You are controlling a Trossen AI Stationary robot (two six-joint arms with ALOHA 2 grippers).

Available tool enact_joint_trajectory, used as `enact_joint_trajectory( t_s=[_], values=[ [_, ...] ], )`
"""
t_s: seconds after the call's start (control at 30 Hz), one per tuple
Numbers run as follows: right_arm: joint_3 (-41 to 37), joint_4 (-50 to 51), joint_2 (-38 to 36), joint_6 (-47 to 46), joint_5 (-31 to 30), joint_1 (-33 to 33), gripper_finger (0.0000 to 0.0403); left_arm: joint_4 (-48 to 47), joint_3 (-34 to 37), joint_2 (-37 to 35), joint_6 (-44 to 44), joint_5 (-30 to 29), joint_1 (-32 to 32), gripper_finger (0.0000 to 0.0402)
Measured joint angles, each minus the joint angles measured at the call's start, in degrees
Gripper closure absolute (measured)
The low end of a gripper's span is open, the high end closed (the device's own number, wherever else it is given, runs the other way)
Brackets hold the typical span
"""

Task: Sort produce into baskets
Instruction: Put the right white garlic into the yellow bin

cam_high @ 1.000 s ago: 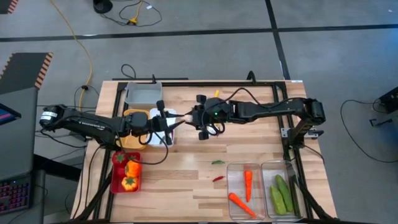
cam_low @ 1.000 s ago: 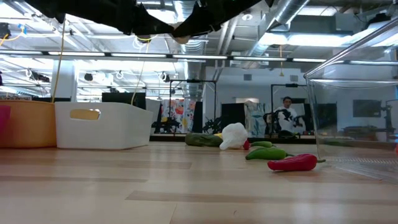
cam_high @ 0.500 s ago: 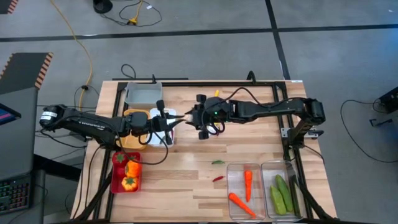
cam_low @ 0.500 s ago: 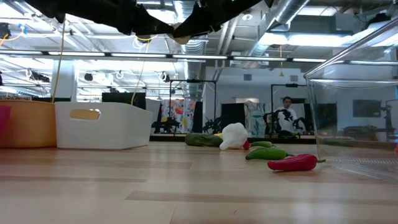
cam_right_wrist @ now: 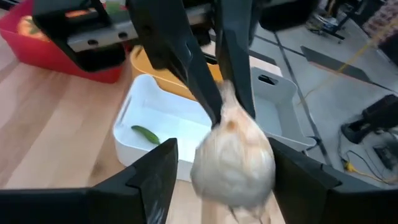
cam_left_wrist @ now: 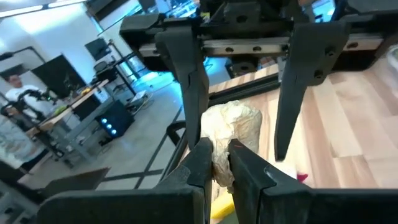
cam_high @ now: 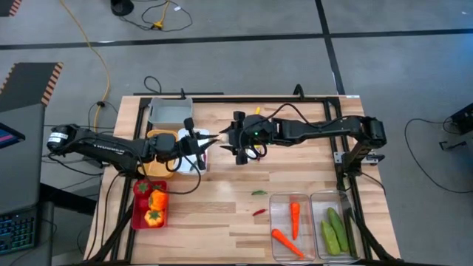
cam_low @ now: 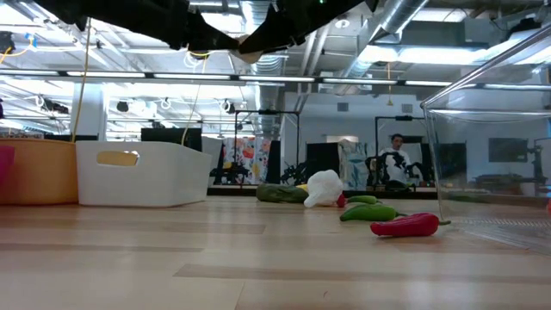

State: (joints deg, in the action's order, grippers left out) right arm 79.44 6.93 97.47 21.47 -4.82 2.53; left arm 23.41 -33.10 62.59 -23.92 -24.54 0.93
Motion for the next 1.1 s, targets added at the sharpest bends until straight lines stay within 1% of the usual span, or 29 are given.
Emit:
enact_joint_trajectory(
  t_s=[0.07,0.2,0.27,0.33,0.47,0.63,0.73,0.77,0.83,0.9,1.0,1.1],
  values=[
    [0.0,0.0,0.0,0.0,-2.0,0.0,0.0142,-1.1,0.0,-1.0,0.0,-0.9,0.0,0.0377],
    [0.0,1.3,0.0,0.0,-10.7,-0.1,0.0142,-5.5,0.0,-4.5,1.0,-4.1,-0.1,0.0377],
    [0.0,3.1,0.0,0.0,-14.6,-0.1,0.0142,-9.8,-0.1,-6.9,2.5,-7.1,-0.1,0.0377],
    [0.0,5.1,0.0,0.0,-16.3,0.3,0.0142,-15.8,-0.1,-9.6,4.2,-10.1,-0.1,0.0377],
    [0.0,11.9,0.0,-1.7,-16.2,1.2,0.0142,-27.8,-0.1,-16.4,11.1,-12.8,-0.1,0.0377],
    [0.0,20.8,0.4,-7.5,-15.8,2.9,0.0142,-48.1,-0.1,-24.1,28.0,-11.1,-0.1,0.0377],
    [0.0,23.9,0.4,-10.4,-13.5,3.9,0.0143,-60.6,-0.1,-27.4,37.2,-9.5,-0.1,0.0377],
    [0.0,24.7,0.4,-11.6,-12.1,4.3,0.0143,-63.1,-0.1,-28.1,40.6,-9.2,-0.1,0.0377],
    [0.0,26.3,0.4,-14.4,-8.8,5.0,0.0143,-63.9,0.0,-29.3,44.9,-9.1,-0.1,0.0377],
    [-0.2,27.2,0.4,-17.3,-6.4,5.6,0.0143,-64.3,0.0,-30.1,45.8,-8.9,-0.1,0.0377],
    [-1.5,27.4,0.3,-20.3,-5.5,6.2,0.0143,-65.2,0.0,-30.5,49.0,-9.6,-0.1,0.0377],
    [-2.0,29.1,0.4,-21.5,-5.5,6.3,0.0143,-68.2,0.0,-30.5,57.9,-9.7,-0.1,0.0377]
  ],
)
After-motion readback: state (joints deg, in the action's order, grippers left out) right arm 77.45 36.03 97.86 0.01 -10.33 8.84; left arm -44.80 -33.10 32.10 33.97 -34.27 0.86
